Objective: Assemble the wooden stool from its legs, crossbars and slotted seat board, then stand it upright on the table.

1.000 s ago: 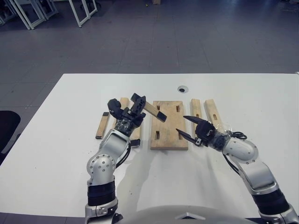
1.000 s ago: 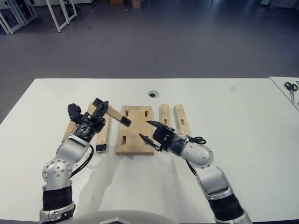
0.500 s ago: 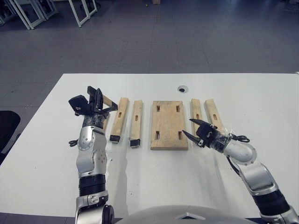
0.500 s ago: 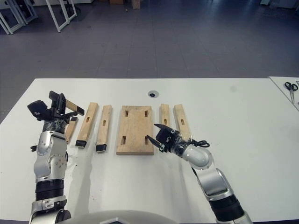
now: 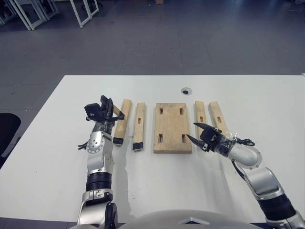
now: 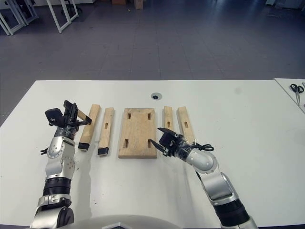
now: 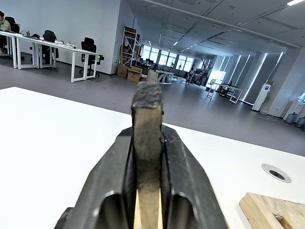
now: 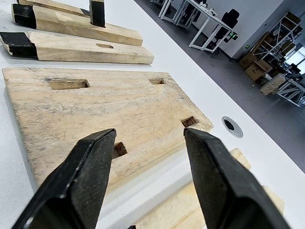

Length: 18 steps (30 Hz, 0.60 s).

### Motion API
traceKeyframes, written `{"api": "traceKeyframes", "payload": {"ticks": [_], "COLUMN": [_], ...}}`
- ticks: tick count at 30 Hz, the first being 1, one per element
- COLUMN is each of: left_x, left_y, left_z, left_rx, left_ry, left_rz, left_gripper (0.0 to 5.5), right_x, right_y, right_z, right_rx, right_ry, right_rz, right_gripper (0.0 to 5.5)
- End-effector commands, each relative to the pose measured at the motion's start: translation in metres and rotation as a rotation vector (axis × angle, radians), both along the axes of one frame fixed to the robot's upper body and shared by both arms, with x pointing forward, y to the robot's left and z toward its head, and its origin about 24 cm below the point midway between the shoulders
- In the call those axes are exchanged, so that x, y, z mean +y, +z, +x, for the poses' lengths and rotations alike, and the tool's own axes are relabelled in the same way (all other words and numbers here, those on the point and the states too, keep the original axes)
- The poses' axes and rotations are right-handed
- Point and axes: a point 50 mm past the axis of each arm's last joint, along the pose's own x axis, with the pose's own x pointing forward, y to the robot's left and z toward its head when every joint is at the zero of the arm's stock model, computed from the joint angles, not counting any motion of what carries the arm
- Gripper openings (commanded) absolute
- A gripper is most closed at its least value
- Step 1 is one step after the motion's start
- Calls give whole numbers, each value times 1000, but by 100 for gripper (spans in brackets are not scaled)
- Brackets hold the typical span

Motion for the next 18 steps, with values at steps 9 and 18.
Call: {"api": "traceKeyframes", "payload": {"ticks": [9, 18], "left_x": [-4, -12], "left_y": [-32, 19], "left_z": [2, 18], "left_rx": [435, 273], "left_ry": [-55, -61], "left_rz": [129, 134], "left_gripper": [42, 79], "right_x": [-2, -3], "right_y": [-3, -3], "right_z": [1, 3], "right_rx": [-6, -9], "right_ry": [1, 0], "right_rz": [-41, -51], "right_gripper": [263, 263]}}
